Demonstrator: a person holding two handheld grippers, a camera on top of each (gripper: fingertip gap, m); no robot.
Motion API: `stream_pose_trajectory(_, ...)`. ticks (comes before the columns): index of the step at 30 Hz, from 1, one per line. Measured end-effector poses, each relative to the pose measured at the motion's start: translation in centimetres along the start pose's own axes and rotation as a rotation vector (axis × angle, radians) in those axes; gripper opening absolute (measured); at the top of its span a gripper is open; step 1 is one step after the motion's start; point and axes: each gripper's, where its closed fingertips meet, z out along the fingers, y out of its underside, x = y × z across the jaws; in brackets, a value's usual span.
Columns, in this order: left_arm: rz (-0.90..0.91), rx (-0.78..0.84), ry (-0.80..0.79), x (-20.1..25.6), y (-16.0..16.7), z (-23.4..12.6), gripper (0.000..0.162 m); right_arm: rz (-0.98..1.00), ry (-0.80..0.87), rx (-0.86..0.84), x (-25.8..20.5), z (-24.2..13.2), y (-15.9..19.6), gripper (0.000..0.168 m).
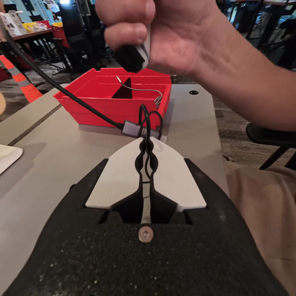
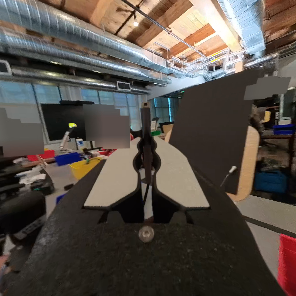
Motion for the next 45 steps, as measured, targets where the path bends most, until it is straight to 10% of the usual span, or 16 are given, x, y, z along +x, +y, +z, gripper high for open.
stream_pose_trajectory(1,0.015,-0.008,-0.006,-0.1,-0.1,-0.2,0.002,-0.054,0.031,-0.021,0.3,0.1,0.5,0.009)
stream_pose_trajectory(10,0.361,-0.281,0.064,4.3,3.6,1.7,0.002,0.105,0.037,0.031,-0.5,1.0,2.2,0.008)
stream_pose_trajectory(14,0.390,-0.275,-0.074,3.0,3.2,2.5,0.002,0.573,0.053,0.166,2.5,0.1,1.8,0.009)
stream_pose_trajectory(20,0.363,-0.148,-0.404,-1.7,-0.5,0.8,0.002,0.605,0.284,0.189,7.6,-2.2,3.4,0.008)
stream_pose_trajectory(27,0.340,-0.247,-0.340,-1.0,1.5,2.1,0.001,0.688,-0.022,-0.126,0.1,2.2,8.1,0.009)
stream_pose_trajectory(35,0.517,-0.409,-0.273,1.7,5.3,3.9,0.002,0.981,-0.115,0.123,1.4,1.6,4.5,0.008)
stream_pose_trajectory(45,0.296,-0.613,-0.416,-5.7,8.2,-0.1,0.002,0.341,-0.041,0.072,5.6,-0.5,-3.0,0.009)
